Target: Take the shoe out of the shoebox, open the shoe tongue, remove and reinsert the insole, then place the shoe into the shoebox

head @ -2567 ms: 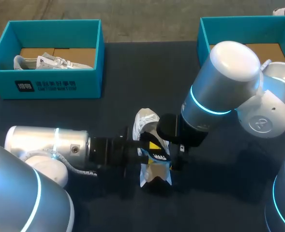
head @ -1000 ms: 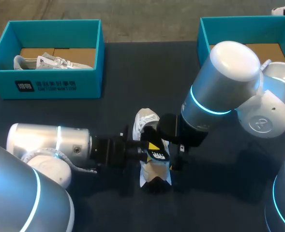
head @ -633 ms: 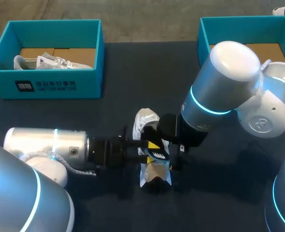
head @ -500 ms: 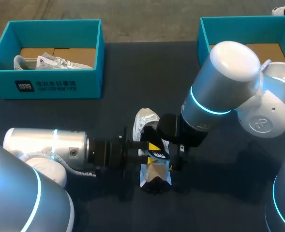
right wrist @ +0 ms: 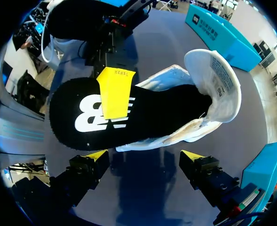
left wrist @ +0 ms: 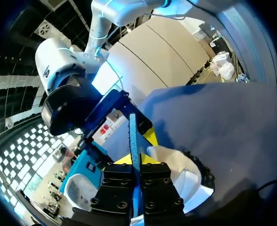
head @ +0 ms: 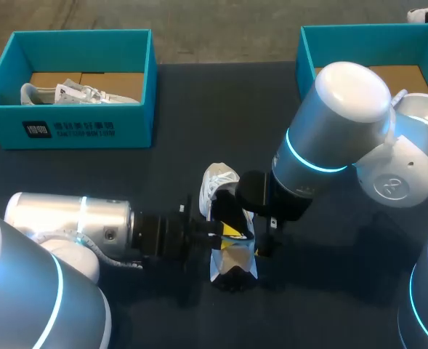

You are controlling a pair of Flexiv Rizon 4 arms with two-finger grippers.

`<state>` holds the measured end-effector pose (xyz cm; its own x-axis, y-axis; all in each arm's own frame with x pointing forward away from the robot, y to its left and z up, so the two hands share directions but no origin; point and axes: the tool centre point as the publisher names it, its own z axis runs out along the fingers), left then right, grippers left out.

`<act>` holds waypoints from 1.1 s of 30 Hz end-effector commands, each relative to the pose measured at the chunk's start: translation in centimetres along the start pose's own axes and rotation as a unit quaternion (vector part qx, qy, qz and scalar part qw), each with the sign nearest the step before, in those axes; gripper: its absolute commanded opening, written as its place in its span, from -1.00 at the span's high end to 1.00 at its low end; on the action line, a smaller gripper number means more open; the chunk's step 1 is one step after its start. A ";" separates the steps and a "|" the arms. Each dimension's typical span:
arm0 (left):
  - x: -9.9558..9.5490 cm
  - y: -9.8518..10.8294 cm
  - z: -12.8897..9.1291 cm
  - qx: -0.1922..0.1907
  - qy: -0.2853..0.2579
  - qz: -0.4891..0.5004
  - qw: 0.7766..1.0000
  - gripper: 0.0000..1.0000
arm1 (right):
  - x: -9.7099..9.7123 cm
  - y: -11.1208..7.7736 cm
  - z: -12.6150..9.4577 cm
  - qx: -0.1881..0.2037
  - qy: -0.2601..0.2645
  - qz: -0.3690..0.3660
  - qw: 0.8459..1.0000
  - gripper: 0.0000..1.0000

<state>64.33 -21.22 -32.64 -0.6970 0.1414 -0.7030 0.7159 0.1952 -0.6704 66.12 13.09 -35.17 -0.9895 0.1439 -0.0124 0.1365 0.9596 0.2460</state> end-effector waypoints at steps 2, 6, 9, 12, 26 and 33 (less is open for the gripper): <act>-0.2 1.4 0.5 -0.014 -0.001 0.005 1.000 1.00 | 0.1 0.1 0.2 0.001 -0.001 0.001 1.000 -1.00; -0.6 2.4 0.6 -0.032 0.004 0.020 0.999 1.00 | 0.1 0.1 0.2 0.001 -0.001 0.001 1.000 -1.00; -0.7 2.9 0.6 -0.041 0.002 0.026 0.999 1.00 | 0.1 0.1 0.2 0.001 -0.001 0.001 1.000 -1.00; -0.7 3.1 0.7 -0.047 0.004 0.034 0.998 1.00 | 0.1 0.1 0.2 0.001 -0.001 0.001 1.000 -1.00; -0.5 1.1 -0.3 -0.017 -0.006 0.006 1.000 0.29 | 0.1 0.1 0.2 0.001 -0.001 0.001 1.000 -1.00; -0.8 -0.2 -0.5 -0.002 -0.017 0.006 1.000 0.37 | 0.1 0.1 0.2 0.001 -0.001 0.001 1.000 -1.00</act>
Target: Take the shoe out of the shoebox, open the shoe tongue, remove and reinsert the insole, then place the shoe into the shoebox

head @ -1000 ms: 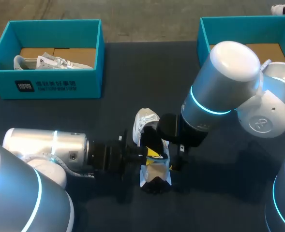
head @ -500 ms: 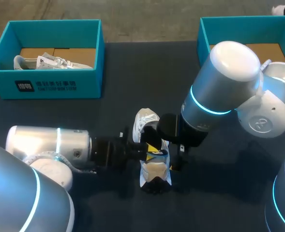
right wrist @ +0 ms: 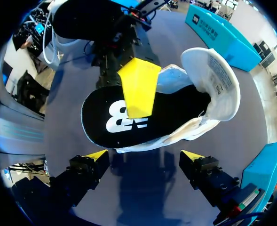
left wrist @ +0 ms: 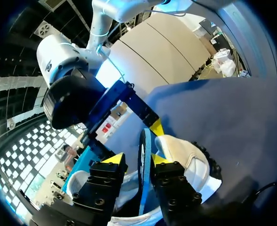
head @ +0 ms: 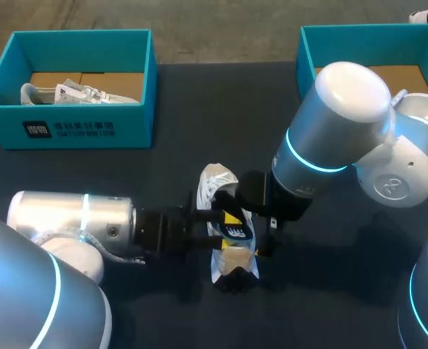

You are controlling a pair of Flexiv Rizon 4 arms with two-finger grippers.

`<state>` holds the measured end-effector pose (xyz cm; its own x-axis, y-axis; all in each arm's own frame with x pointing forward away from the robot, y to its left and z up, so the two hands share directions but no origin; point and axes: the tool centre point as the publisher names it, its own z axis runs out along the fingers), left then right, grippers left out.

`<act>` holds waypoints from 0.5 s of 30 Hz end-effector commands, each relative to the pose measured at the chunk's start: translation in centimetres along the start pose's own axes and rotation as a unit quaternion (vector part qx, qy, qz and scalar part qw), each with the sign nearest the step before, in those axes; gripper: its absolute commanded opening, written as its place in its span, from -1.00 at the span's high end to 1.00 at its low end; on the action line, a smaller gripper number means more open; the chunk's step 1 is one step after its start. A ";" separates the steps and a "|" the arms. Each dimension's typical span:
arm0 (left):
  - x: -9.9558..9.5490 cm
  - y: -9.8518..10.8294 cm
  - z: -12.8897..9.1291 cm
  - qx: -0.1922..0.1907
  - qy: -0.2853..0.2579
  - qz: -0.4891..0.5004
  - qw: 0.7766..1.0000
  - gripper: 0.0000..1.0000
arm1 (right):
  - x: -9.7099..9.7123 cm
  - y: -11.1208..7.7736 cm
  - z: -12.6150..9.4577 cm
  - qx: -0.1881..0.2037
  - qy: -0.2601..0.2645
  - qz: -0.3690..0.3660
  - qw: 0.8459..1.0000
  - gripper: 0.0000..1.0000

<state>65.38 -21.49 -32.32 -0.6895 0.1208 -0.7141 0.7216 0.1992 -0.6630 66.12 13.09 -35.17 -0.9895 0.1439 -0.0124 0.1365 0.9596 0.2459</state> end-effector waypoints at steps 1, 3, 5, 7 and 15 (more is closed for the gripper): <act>0.1 -0.7 -0.7 0.002 -0.006 0.002 1.000 0.41 | 0.1 0.1 0.2 0.001 -0.001 0.001 1.000 -1.00; 0.1 -0.9 -0.7 0.003 -0.007 0.002 1.000 0.58 | 0.1 0.1 0.2 0.001 -0.001 0.001 1.000 -1.00; 0.1 -0.9 -0.5 0.003 -0.006 0.003 1.000 0.76 | 0.1 0.1 0.2 0.001 -0.001 0.001 1.000 -1.00; 0.2 -0.9 -0.4 0.002 -0.003 0.004 1.000 1.00 | 0.1 0.1 0.2 0.001 -0.001 0.001 1.000 -1.00; 0.9 0.0 0.0 -0.024 0.010 0.045 0.999 1.00 | 0.1 0.1 0.2 0.001 -0.001 0.001 1.000 -1.00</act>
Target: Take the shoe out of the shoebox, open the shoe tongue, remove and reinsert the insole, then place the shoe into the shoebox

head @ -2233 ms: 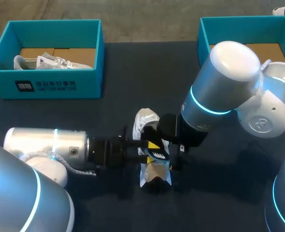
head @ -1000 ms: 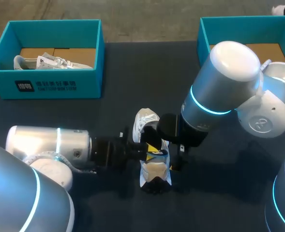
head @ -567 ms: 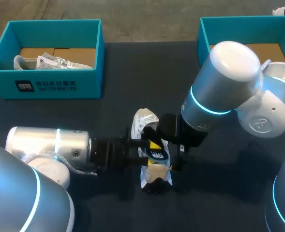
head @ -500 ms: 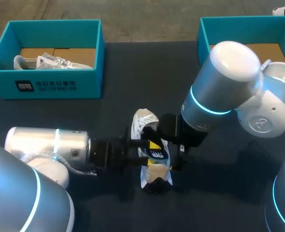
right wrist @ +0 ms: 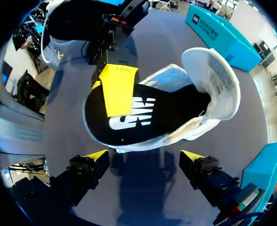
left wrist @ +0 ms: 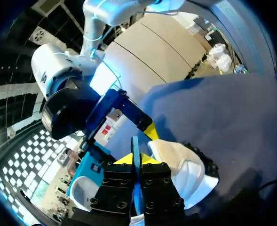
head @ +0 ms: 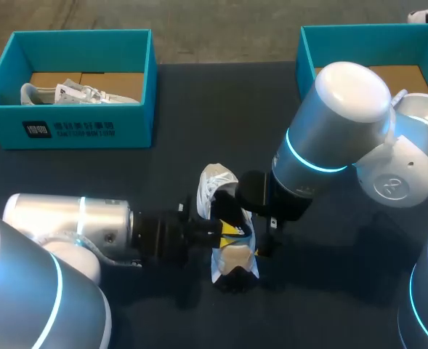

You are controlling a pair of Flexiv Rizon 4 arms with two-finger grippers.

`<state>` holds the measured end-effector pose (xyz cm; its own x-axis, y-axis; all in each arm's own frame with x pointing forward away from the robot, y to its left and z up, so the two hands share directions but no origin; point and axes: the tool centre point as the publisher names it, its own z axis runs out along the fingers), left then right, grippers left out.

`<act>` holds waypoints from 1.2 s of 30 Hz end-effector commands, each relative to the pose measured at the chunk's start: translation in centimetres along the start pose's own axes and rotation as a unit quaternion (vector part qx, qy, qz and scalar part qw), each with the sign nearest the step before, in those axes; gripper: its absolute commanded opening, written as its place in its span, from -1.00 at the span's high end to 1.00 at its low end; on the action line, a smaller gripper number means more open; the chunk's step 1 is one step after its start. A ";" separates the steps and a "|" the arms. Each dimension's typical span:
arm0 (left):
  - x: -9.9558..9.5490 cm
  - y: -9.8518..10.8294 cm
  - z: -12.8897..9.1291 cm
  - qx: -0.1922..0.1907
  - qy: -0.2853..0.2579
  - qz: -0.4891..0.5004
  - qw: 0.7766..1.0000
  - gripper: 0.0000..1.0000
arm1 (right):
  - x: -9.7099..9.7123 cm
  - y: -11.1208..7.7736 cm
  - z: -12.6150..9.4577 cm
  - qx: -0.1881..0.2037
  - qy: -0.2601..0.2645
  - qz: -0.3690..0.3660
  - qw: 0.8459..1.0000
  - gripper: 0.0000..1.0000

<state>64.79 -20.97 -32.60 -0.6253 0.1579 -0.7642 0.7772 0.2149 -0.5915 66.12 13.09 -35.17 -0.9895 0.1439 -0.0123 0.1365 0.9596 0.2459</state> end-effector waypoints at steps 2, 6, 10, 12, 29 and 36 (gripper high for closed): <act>0.2 0.5 0.4 -0.019 0.002 0.010 1.000 1.00 | 0.1 0.1 0.2 0.001 -0.001 0.001 1.000 -1.00; 0.1 1.5 0.1 -0.030 -0.002 0.003 1.000 1.00 | 0.1 0.1 0.2 0.001 -0.001 0.001 1.000 -1.00; 0.1 2.0 -0.1 -0.039 0.000 0.007 0.999 1.00 | 0.1 0.1 0.2 0.001 -0.001 0.001 1.000 -1.00; 0.2 2.1 -0.1 -0.040 0.002 0.007 0.999 1.00 | 0.1 0.1 0.2 0.001 -0.001 0.001 1.000 -1.00; -0.3 -0.5 -0.8 -0.011 -0.005 -0.021 1.000 0.37 | 0.1 0.1 0.2 0.001 -0.001 0.001 1.000 -1.00; 0.0 -0.4 -0.5 -0.011 0.012 -0.005 1.000 1.00 | 0.1 0.1 0.2 0.001 -0.001 0.001 1.000 -1.00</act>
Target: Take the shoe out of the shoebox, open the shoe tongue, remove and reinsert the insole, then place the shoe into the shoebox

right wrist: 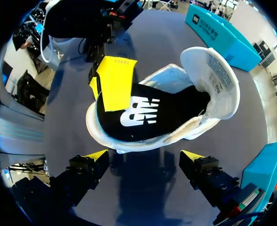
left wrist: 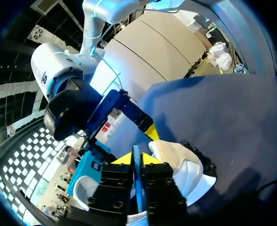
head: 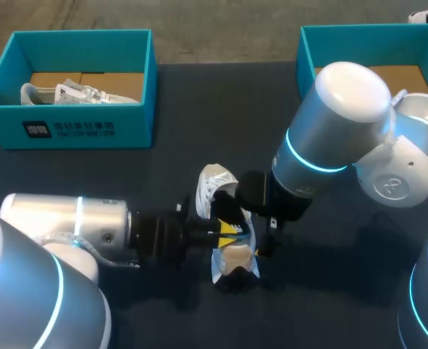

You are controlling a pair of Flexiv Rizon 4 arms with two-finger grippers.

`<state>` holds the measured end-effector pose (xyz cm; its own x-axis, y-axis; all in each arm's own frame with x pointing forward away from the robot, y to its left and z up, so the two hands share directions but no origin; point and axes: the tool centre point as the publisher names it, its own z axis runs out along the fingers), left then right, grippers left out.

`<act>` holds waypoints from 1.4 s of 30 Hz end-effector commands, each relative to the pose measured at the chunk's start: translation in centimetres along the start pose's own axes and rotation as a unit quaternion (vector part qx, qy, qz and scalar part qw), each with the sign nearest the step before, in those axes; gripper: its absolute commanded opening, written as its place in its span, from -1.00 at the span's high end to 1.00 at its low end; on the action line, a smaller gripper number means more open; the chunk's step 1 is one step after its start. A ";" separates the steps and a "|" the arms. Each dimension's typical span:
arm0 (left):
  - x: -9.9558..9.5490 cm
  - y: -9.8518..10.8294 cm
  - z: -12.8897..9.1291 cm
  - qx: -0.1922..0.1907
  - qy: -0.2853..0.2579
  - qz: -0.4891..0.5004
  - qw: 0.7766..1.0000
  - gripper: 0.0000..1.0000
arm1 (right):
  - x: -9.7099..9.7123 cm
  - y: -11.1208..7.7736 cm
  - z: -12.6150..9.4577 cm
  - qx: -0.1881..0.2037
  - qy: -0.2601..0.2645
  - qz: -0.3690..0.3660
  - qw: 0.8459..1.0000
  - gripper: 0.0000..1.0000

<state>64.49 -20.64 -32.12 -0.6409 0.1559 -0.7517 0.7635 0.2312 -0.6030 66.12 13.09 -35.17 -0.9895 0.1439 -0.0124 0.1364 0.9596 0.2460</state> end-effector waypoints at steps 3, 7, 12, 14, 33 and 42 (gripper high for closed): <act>0.6 0.7 0.1 -0.013 0.019 0.011 1.000 1.00 | 0.1 0.1 0.2 0.001 -0.001 0.001 1.000 -1.00; 0.9 1.9 0.3 -0.031 0.026 0.014 0.999 1.00 | 0.1 0.1 0.2 0.001 -0.001 0.001 1.000 -1.00; 1.0 2.8 0.4 -0.045 0.028 0.012 0.999 1.00 | 0.1 0.1 0.2 0.001 -0.001 0.001 1.000 -1.00; 0.9 2.6 0.3 -0.042 0.027 0.010 0.999 1.00 | 0.1 0.1 0.2 0.001 -0.001 0.001 1.000 -1.00; 0.0 0.0 -2.0 -0.010 0.021 -0.021 1.000 0.36 | 0.1 0.1 0.2 0.001 -0.001 0.001 1.000 -1.00; 0.3 0.3 -3.0 -0.016 0.054 -0.023 0.998 0.28 | 0.1 0.1 0.2 0.001 -0.001 0.001 1.000 -1.00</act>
<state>64.17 -18.15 -32.27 -0.6780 0.2235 -0.7002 0.7333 0.2703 -0.6238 66.12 13.09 -35.17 -0.9895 0.1438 -0.0123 0.1364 0.9596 0.2459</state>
